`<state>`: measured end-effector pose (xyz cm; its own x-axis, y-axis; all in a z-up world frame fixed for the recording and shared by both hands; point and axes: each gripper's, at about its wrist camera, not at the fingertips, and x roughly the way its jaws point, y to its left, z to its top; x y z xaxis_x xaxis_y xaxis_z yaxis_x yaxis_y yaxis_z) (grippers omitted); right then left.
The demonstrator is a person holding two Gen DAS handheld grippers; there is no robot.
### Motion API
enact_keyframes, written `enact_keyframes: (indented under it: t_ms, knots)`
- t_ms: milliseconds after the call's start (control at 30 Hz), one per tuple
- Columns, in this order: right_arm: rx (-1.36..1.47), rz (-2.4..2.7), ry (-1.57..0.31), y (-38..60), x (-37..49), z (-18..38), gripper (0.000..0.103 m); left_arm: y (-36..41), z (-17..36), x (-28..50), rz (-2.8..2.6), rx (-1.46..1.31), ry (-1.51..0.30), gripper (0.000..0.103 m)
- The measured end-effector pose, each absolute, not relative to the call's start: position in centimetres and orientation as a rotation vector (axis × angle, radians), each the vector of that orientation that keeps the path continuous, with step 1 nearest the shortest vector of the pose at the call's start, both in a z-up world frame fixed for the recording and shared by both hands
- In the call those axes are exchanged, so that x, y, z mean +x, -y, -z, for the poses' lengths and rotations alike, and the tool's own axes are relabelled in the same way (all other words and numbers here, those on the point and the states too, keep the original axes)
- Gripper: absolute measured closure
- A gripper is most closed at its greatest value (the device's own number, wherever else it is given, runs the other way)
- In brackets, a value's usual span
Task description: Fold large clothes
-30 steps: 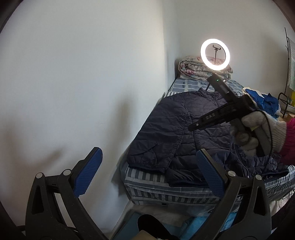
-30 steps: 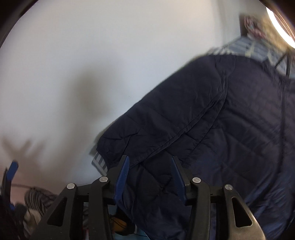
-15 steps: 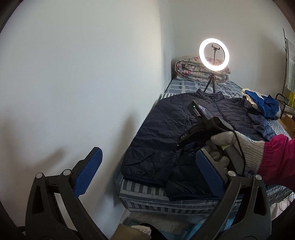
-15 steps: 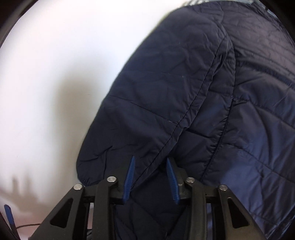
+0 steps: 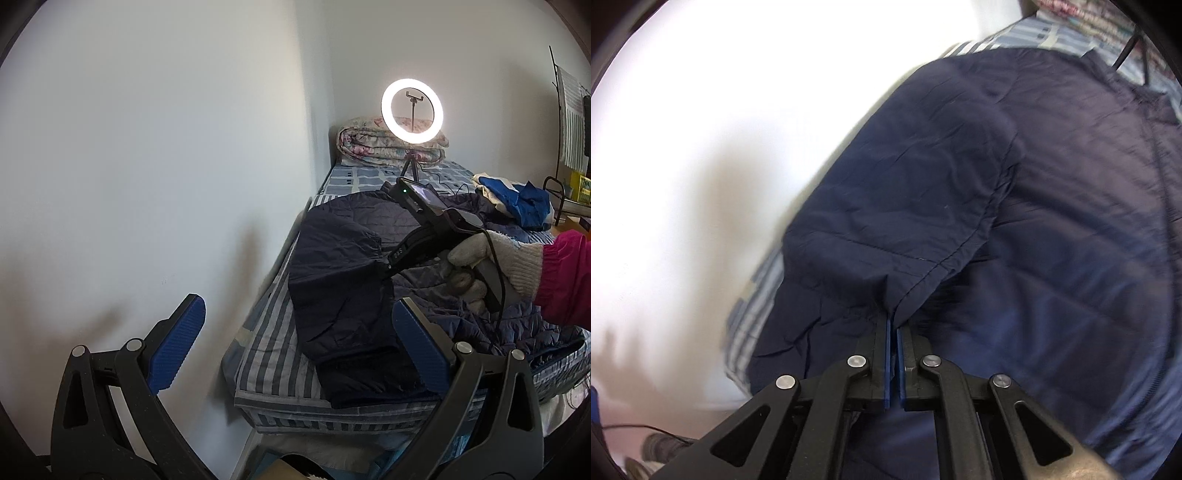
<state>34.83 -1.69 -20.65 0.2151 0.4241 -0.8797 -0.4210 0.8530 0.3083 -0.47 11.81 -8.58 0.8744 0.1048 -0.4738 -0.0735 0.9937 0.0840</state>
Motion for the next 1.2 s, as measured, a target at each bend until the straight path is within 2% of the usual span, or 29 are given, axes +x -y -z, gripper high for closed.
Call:
enact_keyframes:
  t_ms: [133, 233, 267, 300, 400, 700, 867, 1000, 1200]
  knots:
    - [-0.073, -0.585, -1.221, 2.2, 33.9, 21.2, 0.102, -11.6, 8.4, -0.4, -0.090, 0.070, -0.493, 0.000]
    - [-0.162, -0.584, -1.180, 1.7, 32.2, 21.3, 0.089, -11.7, 8.3, -0.6, -0.092, 0.064, -0.483, 0.000]
    - [-0.206, -0.590, -1.144, 1.6, 31.5, 20.6, 0.076, -11.9, 8.2, -0.7, -0.096, 0.061, -0.479, 0.000]
    - [-0.263, -0.596, -1.098, 1.4, 30.5, 19.7, 0.069, -12.0, 8.2, -0.7, -0.101, 0.057, -0.478, 0.000]
    - [-0.394, -0.677, -1.002, 0.6, 26.9, 19.4, 0.064, -12.7, 8.1, -0.7, -0.127, 0.038, -0.475, 0.000]
    - [-0.664, -1.002, -0.988, -3.6, 20.0, 20.6, 0.062, -15.3, 8.0, -1.7, -0.186, -0.026, -0.452, 0.000]
    - [-0.816, -1.048, -0.988, -5.7, 18.7, 22.5, 0.062, -16.1, 8.1, -1.8, -0.184, -0.056, -0.454, 0.000]
    - [-0.930, -1.022, -0.973, -7.1, 18.4, 24.5, 0.056, -15.8, 8.0, -1.9, -0.175, -0.046, -0.450, 0.000]
    - [-0.960, -0.986, -0.972, -7.5, 18.3, 26.4, 0.058, -15.4, 7.4, -1.7, -0.169, -0.066, -0.439, 0.000]
